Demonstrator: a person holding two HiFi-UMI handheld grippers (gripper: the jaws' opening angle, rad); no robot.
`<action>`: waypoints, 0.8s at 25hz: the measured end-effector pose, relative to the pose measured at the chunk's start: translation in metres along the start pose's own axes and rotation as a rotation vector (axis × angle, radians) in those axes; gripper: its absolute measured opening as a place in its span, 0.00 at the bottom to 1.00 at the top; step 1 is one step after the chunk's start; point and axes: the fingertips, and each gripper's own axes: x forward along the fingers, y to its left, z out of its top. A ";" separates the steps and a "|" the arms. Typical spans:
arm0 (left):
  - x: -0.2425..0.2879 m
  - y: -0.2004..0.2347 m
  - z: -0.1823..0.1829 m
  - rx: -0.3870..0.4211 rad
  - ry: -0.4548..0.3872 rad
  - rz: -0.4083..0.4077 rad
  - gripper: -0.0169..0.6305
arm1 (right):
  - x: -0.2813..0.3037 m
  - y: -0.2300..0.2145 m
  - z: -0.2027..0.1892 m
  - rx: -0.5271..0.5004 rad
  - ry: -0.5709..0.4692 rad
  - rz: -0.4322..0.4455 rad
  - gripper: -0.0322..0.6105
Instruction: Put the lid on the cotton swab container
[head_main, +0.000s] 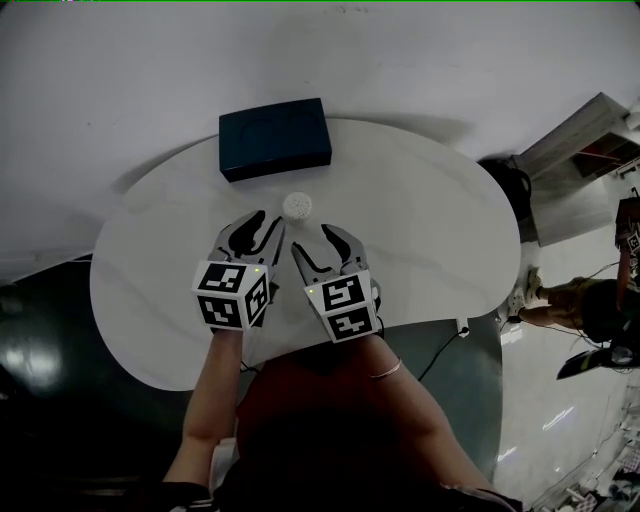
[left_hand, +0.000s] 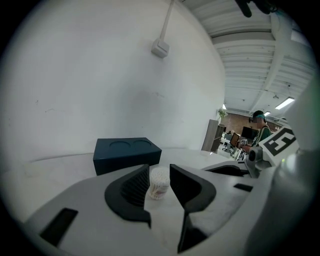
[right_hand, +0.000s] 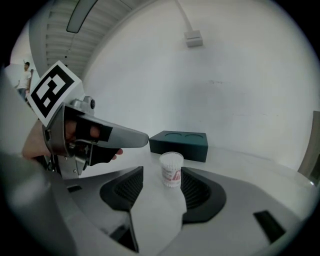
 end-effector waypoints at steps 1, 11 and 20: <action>-0.003 -0.001 -0.001 -0.002 -0.003 0.001 0.25 | -0.003 0.002 0.000 0.002 -0.004 0.001 0.43; -0.033 -0.008 -0.014 -0.004 -0.028 0.036 0.19 | -0.030 0.010 0.001 0.028 -0.035 0.000 0.31; -0.060 -0.021 -0.024 -0.009 -0.057 0.030 0.16 | -0.058 0.016 0.006 0.018 -0.064 -0.021 0.16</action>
